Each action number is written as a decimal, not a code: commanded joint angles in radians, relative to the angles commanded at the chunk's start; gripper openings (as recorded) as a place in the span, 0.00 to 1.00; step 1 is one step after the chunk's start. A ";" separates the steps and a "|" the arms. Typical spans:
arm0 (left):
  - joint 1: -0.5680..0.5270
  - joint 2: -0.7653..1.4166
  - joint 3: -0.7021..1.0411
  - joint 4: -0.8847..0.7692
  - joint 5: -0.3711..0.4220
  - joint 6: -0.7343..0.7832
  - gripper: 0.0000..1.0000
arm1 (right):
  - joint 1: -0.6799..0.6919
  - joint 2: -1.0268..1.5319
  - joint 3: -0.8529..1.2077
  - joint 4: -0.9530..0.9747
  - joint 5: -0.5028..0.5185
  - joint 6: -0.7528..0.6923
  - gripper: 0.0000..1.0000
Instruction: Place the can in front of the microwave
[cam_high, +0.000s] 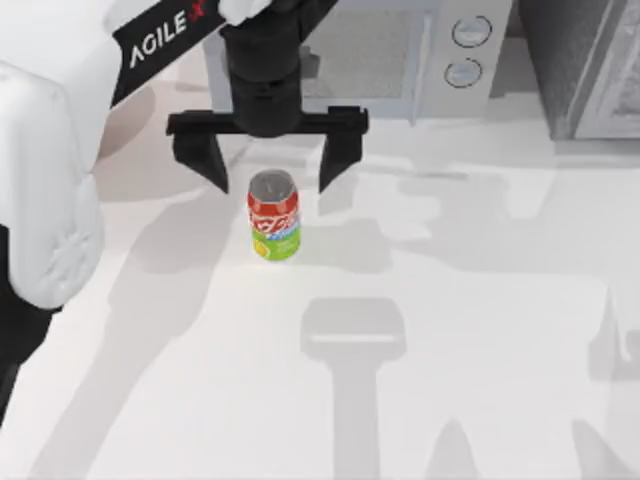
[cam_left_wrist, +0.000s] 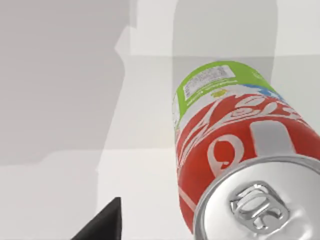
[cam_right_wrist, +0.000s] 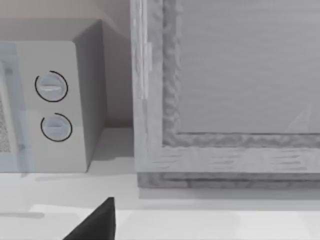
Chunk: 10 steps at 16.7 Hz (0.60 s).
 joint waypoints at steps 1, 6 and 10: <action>0.000 0.000 0.000 0.000 0.000 0.000 1.00 | 0.000 0.000 0.000 0.000 0.000 0.000 1.00; 0.000 0.030 0.077 -0.067 0.000 -0.002 1.00 | 0.000 0.000 0.000 0.000 0.000 0.000 1.00; 0.000 0.057 0.243 -0.178 0.002 -0.002 1.00 | 0.000 0.000 0.000 0.000 0.000 0.000 1.00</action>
